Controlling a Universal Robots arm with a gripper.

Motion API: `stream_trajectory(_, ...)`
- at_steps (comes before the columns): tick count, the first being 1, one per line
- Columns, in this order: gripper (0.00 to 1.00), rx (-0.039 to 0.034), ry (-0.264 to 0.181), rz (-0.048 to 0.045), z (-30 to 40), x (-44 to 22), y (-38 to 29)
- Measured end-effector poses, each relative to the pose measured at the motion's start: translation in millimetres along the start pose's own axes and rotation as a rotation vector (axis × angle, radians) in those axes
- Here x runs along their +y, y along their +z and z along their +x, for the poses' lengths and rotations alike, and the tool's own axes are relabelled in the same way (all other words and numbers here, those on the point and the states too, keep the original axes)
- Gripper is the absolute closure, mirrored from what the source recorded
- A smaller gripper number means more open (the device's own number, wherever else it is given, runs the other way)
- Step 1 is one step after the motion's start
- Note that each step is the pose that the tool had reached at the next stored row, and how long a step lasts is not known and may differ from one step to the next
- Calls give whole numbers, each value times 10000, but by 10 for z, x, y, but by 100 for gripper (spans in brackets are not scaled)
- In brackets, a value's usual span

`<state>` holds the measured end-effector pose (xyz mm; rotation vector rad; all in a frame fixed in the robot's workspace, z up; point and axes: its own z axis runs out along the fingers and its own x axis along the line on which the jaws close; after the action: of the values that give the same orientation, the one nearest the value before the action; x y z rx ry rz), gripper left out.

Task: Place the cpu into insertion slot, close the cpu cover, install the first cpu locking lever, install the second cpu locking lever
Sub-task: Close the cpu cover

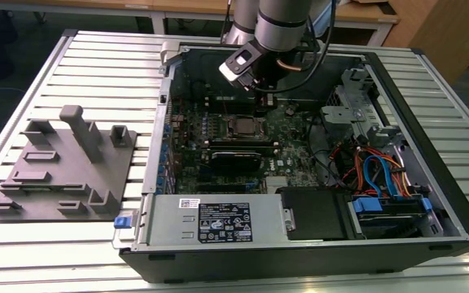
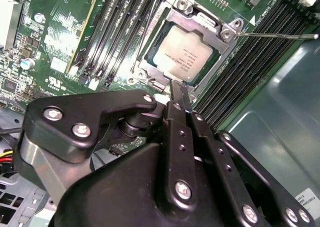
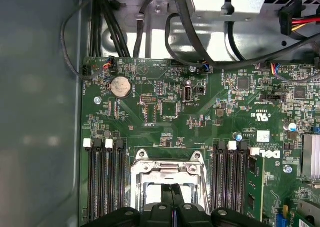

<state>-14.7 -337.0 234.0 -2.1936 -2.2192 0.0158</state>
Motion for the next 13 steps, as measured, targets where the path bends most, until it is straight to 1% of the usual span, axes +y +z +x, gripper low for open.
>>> stream_trajectory(5, 90, 9, -74, 1, 1, -96, 32)
stream_trajectory(10, 90, 17, -204, 3, 1, -208, 83)
stream_trajectory(13, 90, 35, -227, 3, 0, -262, 110)
